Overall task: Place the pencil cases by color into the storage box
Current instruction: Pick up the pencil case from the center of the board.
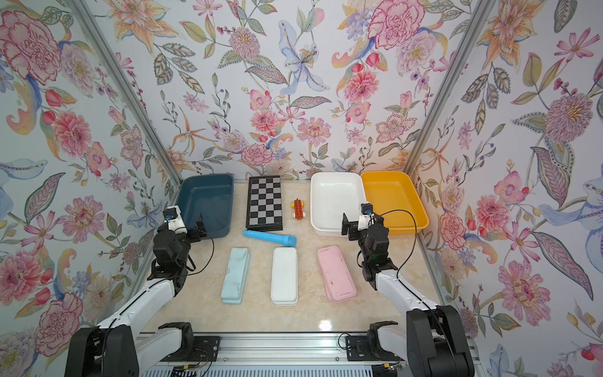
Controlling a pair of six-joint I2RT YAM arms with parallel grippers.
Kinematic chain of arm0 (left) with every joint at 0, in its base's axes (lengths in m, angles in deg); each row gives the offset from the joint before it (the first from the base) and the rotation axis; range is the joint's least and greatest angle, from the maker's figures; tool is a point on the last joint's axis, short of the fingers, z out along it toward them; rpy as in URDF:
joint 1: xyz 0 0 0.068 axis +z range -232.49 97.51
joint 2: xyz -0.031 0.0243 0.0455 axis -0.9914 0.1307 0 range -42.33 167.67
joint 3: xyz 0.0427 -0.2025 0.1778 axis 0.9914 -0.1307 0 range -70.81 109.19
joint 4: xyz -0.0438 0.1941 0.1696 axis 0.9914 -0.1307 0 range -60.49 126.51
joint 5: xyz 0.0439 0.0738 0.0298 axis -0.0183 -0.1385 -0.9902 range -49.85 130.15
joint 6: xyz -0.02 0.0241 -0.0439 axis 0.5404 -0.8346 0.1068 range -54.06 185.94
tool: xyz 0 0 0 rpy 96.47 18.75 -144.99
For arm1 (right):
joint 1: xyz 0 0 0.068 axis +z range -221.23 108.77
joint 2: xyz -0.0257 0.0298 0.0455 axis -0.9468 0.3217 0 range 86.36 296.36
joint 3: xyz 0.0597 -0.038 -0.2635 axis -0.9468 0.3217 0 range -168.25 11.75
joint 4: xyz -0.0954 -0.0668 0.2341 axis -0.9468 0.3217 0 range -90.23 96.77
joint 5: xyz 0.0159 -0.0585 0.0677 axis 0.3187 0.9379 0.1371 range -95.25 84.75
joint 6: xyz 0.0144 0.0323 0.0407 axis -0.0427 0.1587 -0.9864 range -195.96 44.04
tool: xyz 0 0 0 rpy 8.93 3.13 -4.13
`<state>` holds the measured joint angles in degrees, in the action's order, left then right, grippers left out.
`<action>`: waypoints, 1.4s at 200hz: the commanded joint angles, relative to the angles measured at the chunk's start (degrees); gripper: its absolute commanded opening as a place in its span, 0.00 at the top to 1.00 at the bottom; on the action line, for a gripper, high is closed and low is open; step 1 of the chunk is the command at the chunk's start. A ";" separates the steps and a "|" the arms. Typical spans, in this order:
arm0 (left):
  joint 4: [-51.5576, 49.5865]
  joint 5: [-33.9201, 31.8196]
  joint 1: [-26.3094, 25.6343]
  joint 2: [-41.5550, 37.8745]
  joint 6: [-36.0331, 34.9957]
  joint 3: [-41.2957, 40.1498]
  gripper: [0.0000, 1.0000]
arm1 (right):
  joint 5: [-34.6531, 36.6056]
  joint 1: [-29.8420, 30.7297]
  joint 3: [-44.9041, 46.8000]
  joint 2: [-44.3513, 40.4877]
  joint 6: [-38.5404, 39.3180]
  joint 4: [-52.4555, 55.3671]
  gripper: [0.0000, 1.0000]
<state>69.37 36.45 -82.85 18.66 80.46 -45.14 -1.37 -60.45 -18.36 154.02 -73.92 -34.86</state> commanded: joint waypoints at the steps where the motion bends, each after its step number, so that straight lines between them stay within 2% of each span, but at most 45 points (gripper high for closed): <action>1: -9.04 -3.24 -4.68 -3.91 3.76 1.86 0.02 | 2.28 3.15 -4.50 -1.94 -3.20 13.57 0.00; 9: -11.26 -3.92 -5.62 -4.12 4.64 2.92 0.02 | 2.59 4.01 -6.19 -1.95 -4.63 16.68 0.00; 28: -17.28 -0.87 -7.63 -1.96 7.13 7.45 0.02 | 3.67 5.63 -7.38 -2.02 -8.32 18.86 0.00; 49: -24.98 0.29 -10.66 1.07 8.82 12.53 0.02 | -0.34 5.97 -7.36 -3.16 -12.65 20.78 0.00; 61: -31.60 2.01 -11.38 2.72 9.78 16.43 0.02 | -1.91 6.53 -8.17 -3.22 -12.53 23.41 0.00; 75: -40.84 2.52 -12.42 5.17 10.04 22.62 0.02 | 1.98 8.93 -7.87 -3.79 -10.35 24.06 0.00; 96: -52.49 7.98 -13.18 8.46 10.84 29.74 0.02 | 5.02 10.56 -8.28 -3.54 -10.35 26.50 0.00; 119: -61.57 10.63 -15.47 9.70 10.97 34.37 0.02 | 1.87 10.51 -9.95 -2.48 -14.28 31.21 0.00; 148: -75.48 10.45 -18.61 14.88 9.21 40.94 0.02 | 2.02 12.23 -9.74 -3.05 -13.35 33.36 0.00; 197: -80.18 13.85 -25.20 19.83 14.70 39.15 0.02 | 5.26 12.92 -9.82 -3.10 -11.76 34.72 0.00; 213: -80.61 11.76 -27.11 20.20 15.70 38.59 0.02 | 4.91 12.92 -9.55 -2.60 -11.73 34.45 0.00; 241: -80.94 12.59 -27.97 21.77 16.76 36.51 0.02 | 4.65 12.91 -9.27 -1.79 -12.06 33.97 0.00; 280: -81.03 9.16 -29.07 21.19 18.14 33.20 0.02 | 4.12 12.57 -8.83 -1.05 -12.39 33.07 0.00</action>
<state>-9.92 48.21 -111.26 39.89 96.85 -10.30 2.74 -47.72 -27.12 151.94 -86.29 -1.38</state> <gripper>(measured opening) 0.983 0.998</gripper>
